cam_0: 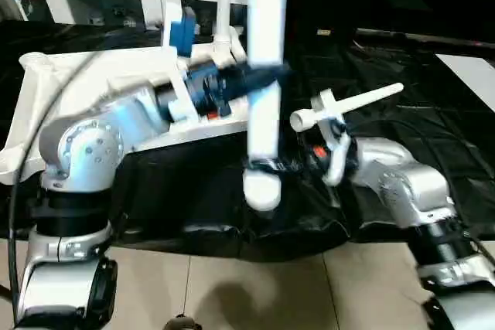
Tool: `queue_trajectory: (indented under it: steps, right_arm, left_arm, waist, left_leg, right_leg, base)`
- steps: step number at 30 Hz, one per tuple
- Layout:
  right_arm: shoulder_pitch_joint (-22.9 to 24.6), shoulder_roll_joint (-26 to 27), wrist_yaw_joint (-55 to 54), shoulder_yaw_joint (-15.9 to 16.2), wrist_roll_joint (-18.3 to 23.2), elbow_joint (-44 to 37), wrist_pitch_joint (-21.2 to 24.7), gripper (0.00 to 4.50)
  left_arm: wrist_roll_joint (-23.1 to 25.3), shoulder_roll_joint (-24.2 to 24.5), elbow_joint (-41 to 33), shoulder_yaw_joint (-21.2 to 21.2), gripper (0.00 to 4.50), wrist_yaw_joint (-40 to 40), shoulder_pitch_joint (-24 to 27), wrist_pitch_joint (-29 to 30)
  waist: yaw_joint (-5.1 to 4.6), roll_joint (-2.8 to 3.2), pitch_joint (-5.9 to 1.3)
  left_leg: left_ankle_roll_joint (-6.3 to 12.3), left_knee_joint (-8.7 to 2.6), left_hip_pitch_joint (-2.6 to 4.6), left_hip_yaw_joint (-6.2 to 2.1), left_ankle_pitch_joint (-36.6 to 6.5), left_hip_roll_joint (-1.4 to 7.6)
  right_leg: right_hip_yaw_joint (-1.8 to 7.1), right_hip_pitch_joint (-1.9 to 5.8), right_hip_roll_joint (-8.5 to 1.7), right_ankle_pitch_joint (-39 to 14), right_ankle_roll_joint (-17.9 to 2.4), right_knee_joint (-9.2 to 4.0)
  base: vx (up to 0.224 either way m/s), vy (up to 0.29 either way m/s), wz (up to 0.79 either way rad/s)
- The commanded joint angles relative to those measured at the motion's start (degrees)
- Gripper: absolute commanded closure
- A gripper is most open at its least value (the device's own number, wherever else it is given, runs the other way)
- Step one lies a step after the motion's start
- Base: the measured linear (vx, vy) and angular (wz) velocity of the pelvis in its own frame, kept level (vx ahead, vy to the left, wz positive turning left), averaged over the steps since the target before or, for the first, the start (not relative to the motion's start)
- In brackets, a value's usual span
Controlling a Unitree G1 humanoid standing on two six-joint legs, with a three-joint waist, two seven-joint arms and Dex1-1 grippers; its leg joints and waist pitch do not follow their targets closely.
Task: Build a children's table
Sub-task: Move to table
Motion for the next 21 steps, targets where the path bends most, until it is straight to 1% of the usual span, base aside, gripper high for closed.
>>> queue_trajectory:
  steps: [1, 3, 4, 5, 6, 7, 8, 9, 11, 12, 13, 14, 15, 18, 20, 21]
  right_arm:
    - [-1.2, 0.0, -1.8, -0.8, -1.4, 0.7, -0.8, 1.61]
    - [-1.1, 0.1, -2.0, -0.8, -1.6, 0.8, -0.6, 1.58]
    - [-1.3, 0.4, -2.8, -0.9, -1.8, 1.1, -0.3, 1.58]
    - [-1.4, 0.6, -3.4, -1.0, -1.9, 1.4, -0.2, 1.58]
    - [-1.7, 0.9, -4.4, -1.2, -2.0, 1.8, -0.1, 1.58]
    - [-2.3, 1.6, -6.6, -1.6, -2.6, 3.0, 0.4, 1.58]
    - [-2.6, 1.8, -7.4, -1.7, -2.8, 3.4, 0.7, 1.58]
    - [-3.0, 2.0, -8.2, -2.0, -3.2, 4.3, 0.6, 1.58]
    - [-3.3, 2.2, -8.5, -2.2, -3.4, 4.8, 0.5, 1.58]
    - [-3.9, 2.5, -9.5, -2.7, -3.4, 5.9, 1.0, 1.58]
    - [-4.3, 2.6, -9.9, -3.0, -3.2, 6.4, 1.7, 1.58]
    - [-4.6, 2.7, -10.2, -3.2, -3.1, 6.8, 2.0, 1.58]
    - [-4.8, 2.8, -10.3, -3.3, -3.0, 7.0, 2.0, 1.58]
    - [-5.6, 3.2, -11.6, -3.2, -3.9, 8.4, 1.3, 1.58]
    - [-5.8, 3.4, -11.6, -2.9, -4.4, 9.0, 0.5, 1.58]
    - [-5.8, 3.4, -11.4, -2.7, -4.6, 9.3, 0.3, 1.58]
  left_arm:
    - [4.2, 0.3, -1.5, -2.0, 2.73, 2.8, -0.6, -1.8]
    - [4.9, 0.1, -1.7, -2.3, 2.73, 3.9, -0.5, -2.0]
    - [4.8, -0.2, -1.9, -2.1, 2.73, 4.5, -0.4, -2.0]
    - [5.1, -0.2, -2.1, -2.1, 2.73, 4.9, -0.4, -2.0]
    - [5.7, -0.3, -2.4, -2.4, 2.73, 5.5, -0.4, -2.2]
    - [7.6, -0.3, -2.9, -3.2, 2.73, 6.4, -0.2, -3.1]
    - [8.4, -0.3, -3.1, -3.5, 2.73, 6.7, -0.2, -3.5]
    - [9.3, -0.2, -3.2, -4.1, 2.73, 7.0, -0.2, -3.9]
    - [9.7, -0.2, -3.4, -4.4, 2.73, 7.2, -0.1, -4.0]
    - [10.0, -0.6, -3.6, -4.4, 2.73, 8.1, -0.1, -3.9]
    - [10.2, -0.7, -3.7, -4.4, 2.73, 8.5, -0.1, -3.9]
    - [10.6, -0.7, -3.8, -4.5, 2.73, 8.7, -0.1, -4.1]
    - [10.8, -0.7, -3.8, -4.7, 2.73, 8.9, -0.1, -4.1]
    - [11.2, -1.2, -4.4, -4.8, 2.73, 9.4, 0.3, -4.2]
    - [11.3, -1.4, -4.7, -4.9, 2.73, 9.4, 0.5, -4.2]
    - [11.4, -1.4, -4.8, -5.0, 2.73, 9.3, 0.6, -4.3]
  waist:
    - [-0.37, 0.5, -4.11]
    - [-0.32, 0.41, -4.11]
    - [-0.35, 0.22, -4.15]
    - [-0.35, 0.28, -4.13]
    - [-0.4, 0.26, -4.1]
    - [-0.42, 0.14, -4.08]
    - [-0.5, 0.22, -4.07]
    - [-0.63, -0.01, -4.06]
    - [-0.54, 0.15, -4.02]
    - [-0.59, 0.1, -4.06]
    - [-0.6, 0.16, -4.11]
    - [-0.67, 0.02, -4.13]
    - [-0.59, 0.11, -4.15]
    - [-0.56, -0.03, -4.18]
    - [-0.62, 0.03, -4.18]
    - [-0.66, -0.09, -4.14]
  left_leg:
    - [-1.63, -4.03, 1.4, -0.79, -7.4, 2.65]
    - [-1.66, -3.97, 1.4, -0.73, -7.3, 2.58]
    - [-1.62, -3.94, 1.37, -0.68, -7.2, 2.57]
    - [-1.62, -3.94, 1.32, -0.7, -7.2, 2.54]
    - [-1.59, -3.95, 1.31, -0.69, -7.3, 2.55]
    - [-1.55, -3.97, 1.34, -0.69, -7.2, 2.58]
    - [-1.61, -4.01, 1.37, -0.73, -7.3, 2.62]
    - [-1.69, -4.01, 1.35, -0.69, -7.4, 2.61]
    - [-1.87, -4.0, 1.41, -0.65, -7.7, 2.57]
    - [-1.97, -3.97, 1.34, -0.66, -7.2, 2.59]
    - [-1.94, -3.94, 1.44, -0.65, -6.7, 2.58]
    - [-1.84, -3.9, 1.43, -0.6, -6.5, 2.55]
    - [-1.67, -3.89, 1.35, -0.61, -6.3, 2.54]
    - [-1.74, -3.9, 1.38, -0.61, -5.8, 2.58]
    - [-1.92, -3.91, 1.37, -0.6, -6.2, 2.56]
    - [-1.96, -3.93, 1.41, -0.6, -6.4, 2.61]
  right_leg:
    - [2.93, 2.42, -4.86, -5.4, -10.2, -3.62]
    - [2.97, 2.5, -4.93, -5.4, -10.0, -3.59]
    - [3.0, 2.56, -4.96, -5.3, -10.1, -3.6]
    - [2.97, 2.58, -4.97, -5.4, -10.1, -3.54]
    - [2.99, 2.54, -4.97, -5.8, -10.0, -3.63]
    - [2.98, 2.54, -5.0, -6.3, -9.8, -3.69]
    - [2.99, 2.43, -4.98, -6.6, -9.8, -3.7]
    - [2.97, 2.48, -4.95, -7.1, -9.6, -3.77]
    - [3.02, 2.38, -5.04, -8.3, -9.1, -3.86]
    - [3.05, 2.42, -4.98, -7.5, -9.1, -3.69]
    - [3.0, 2.35, -4.9, -6.3, -9.4, -3.62]
    - [2.99, 2.35, -4.86, -5.9, -9.6, -3.58]
    - [3.01, 2.44, -4.9, -5.2, -9.7, -3.52]
    - [2.97, 2.42, -4.87, -4.0, -9.8, -3.36]
    - [2.97, 2.47, -4.93, -4.3, -9.9, -3.45]
    - [2.97, 2.42, -4.92, -4.4, -9.9, -3.44]
  base:
    - [0.0, 0.0, 0.0]
    - [0.0, 0.0, 0.0]
    - [0.0, 0.0, 0.0]
    - [0.0, 0.0, 0.0]
    - [0.0, 0.0, 0.0]
    - [0.0, 0.0, 0.0]
    - [0.0, 0.0, 0.0]
    - [0.0, 0.0, 0.0]
    - [0.0, 0.0, 0.0]
    - [0.0, 0.0, 0.0]
    - [0.0, 0.0, 0.0]
    - [0.0, 0.0, 0.0]
    - [0.0, 0.0, 0.0]
    - [0.0, 0.0, 0.0]
    - [0.0, 0.0, 0.0]
    - [0.0, 0.0, 0.0]
